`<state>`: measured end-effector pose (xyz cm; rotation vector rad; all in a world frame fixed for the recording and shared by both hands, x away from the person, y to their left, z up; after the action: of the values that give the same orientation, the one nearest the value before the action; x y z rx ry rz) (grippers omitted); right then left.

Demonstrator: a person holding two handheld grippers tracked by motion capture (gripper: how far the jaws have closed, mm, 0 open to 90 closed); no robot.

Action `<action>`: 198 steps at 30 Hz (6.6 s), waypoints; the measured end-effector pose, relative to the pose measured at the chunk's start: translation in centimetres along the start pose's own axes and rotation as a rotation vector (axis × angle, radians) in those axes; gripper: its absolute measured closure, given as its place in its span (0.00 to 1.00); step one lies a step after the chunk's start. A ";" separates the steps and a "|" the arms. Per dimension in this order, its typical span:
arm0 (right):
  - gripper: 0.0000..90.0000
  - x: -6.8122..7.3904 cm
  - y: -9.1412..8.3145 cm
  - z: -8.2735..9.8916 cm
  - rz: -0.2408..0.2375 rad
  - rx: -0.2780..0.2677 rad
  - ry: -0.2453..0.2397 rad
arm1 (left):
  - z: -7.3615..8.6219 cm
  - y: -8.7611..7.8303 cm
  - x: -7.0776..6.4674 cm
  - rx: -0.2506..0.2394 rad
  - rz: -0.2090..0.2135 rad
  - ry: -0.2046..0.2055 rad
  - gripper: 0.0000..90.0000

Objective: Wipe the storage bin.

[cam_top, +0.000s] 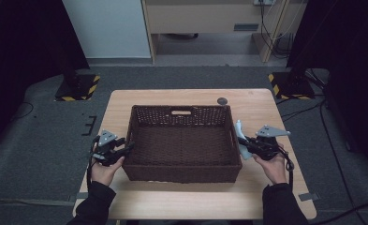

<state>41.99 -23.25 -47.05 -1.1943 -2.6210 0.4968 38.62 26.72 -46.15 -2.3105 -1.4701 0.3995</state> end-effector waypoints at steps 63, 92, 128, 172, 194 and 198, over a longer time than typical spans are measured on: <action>0.93 2.0 -0.3 4.6 -0.047 0.248 -0.019 | 0.1 0.5 -0.1 0.009 -0.023 -0.064 0.71; 0.93 3.6 -2.5 4.9 -0.029 0.247 -0.058 | 0.5 -0.2 -0.6 0.026 -0.020 -0.034 0.73; 0.93 6.5 -5.3 4.6 -0.035 0.200 -0.054 | 0.7 -0.3 -0.5 0.003 -0.003 -0.063 0.69; 0.92 -0.9 -8.1 6.4 0.306 0.178 0.139 | 1.0 -0.2 -0.1 -0.014 0.010 -0.043 0.57; 0.62 -2.4 -7.9 7.0 0.370 0.137 0.156 | 1.0 -0.2 -0.1 -0.016 0.017 -0.037 0.58; 0.60 -2.3 -8.1 6.4 0.372 0.111 0.145 | 1.0 -0.2 -0.1 -0.017 0.016 -0.034 0.59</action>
<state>35.78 -31.29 -49.95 -1.6216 -2.2260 0.5856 37.97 26.84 -46.94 -2.3414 -1.4767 0.4342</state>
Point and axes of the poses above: each handheld gripper's, and its own axes: y roughly forward along the jaws, z roughly out of its underside, x roughly to its left, the point moved 2 cm from there along y, roughly forward along the jaws, and after that the axes turned 7 degrees about -x, right-handed, at the moved point
